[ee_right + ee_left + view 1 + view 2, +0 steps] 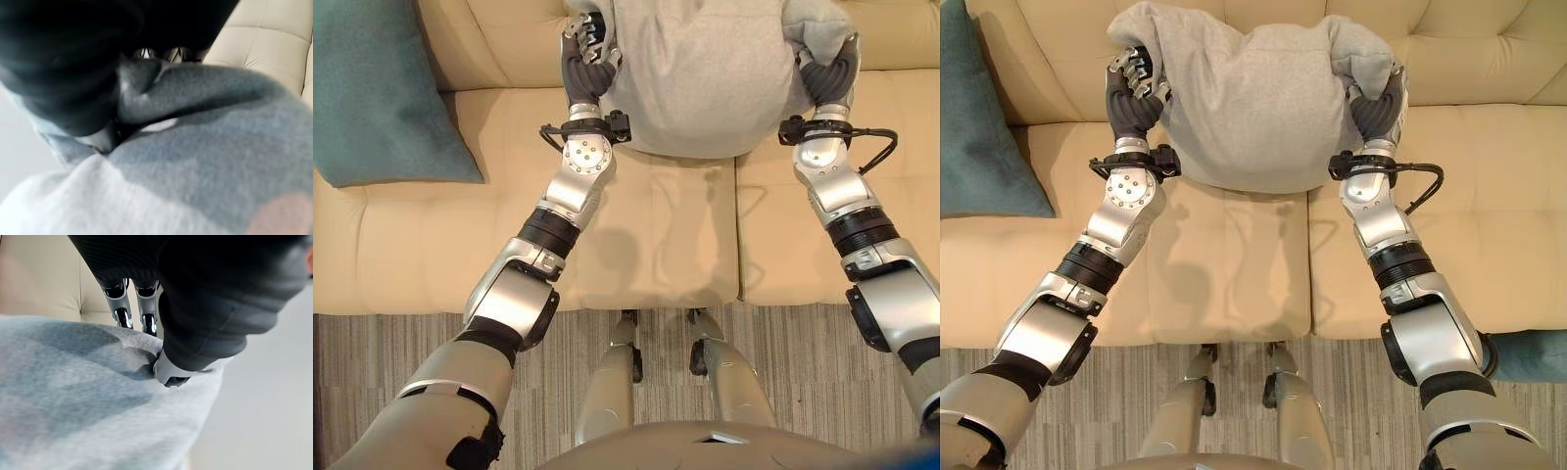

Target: Pick up all the scattered cushions and arrange them neatly on the sofa.

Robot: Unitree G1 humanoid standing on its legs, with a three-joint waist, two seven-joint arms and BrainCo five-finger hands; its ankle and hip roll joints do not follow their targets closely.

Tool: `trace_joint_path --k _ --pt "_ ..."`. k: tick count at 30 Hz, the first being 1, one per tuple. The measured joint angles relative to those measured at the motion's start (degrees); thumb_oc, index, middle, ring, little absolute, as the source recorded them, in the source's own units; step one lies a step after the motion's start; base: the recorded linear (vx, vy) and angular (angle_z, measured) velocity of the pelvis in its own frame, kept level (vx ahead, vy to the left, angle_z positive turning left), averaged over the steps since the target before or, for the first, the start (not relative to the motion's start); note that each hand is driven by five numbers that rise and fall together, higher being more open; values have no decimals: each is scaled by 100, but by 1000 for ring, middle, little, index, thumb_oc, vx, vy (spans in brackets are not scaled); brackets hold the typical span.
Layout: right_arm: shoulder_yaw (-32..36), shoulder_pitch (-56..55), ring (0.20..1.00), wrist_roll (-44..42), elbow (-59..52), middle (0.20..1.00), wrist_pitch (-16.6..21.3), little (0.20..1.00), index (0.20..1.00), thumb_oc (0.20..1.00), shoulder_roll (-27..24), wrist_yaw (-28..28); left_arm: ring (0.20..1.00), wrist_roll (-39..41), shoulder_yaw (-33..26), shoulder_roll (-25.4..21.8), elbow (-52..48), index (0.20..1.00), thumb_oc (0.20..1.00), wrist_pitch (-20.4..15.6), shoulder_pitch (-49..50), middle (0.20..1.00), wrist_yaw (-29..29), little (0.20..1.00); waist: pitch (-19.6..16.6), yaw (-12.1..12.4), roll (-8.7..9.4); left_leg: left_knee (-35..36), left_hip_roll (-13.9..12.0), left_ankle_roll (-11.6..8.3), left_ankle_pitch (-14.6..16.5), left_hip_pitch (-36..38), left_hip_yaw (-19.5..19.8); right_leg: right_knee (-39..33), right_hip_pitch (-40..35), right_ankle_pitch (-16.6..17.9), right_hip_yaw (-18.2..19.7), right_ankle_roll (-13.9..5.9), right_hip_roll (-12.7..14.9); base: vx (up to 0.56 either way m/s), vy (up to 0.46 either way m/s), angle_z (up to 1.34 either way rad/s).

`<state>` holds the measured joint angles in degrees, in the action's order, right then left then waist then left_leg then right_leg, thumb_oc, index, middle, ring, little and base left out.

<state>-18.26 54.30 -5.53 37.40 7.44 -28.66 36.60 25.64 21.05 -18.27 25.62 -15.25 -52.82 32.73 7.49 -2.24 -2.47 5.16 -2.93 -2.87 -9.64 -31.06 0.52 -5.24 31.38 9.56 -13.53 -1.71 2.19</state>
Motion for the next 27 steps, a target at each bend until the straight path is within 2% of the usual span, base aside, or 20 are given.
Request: trace_joint_path --k 12,15,27 --pt "91 -2 200 1 -8 200 -26 200 200 200 -118 -122 200 -3 12 2 -186 200 200 22 107 200 -37 200 0 80 -2 -22 1 -69 -53 24 -2 1 -34 41 -7 52 11 -4 -7 0" --pt "92 -3 200 0 53 200 -42 200 200 200 -189 -154 200 1 103 -49 -190 200 200 105 99 200 -67 200 1 149 -3 -21 5 -139 -101 63 5 1 -95 43 -53 54 23 11 -3 6" --pt "203 -129 200 5 -45 200 -144 200 200 200 -211 -299 200 -32 100 -236 -942 200 200 147 373 200 -153 200 29 225 -52 5 2 -139 -101 183 9 0 -210 33 -71 48 20 2 -1 0"
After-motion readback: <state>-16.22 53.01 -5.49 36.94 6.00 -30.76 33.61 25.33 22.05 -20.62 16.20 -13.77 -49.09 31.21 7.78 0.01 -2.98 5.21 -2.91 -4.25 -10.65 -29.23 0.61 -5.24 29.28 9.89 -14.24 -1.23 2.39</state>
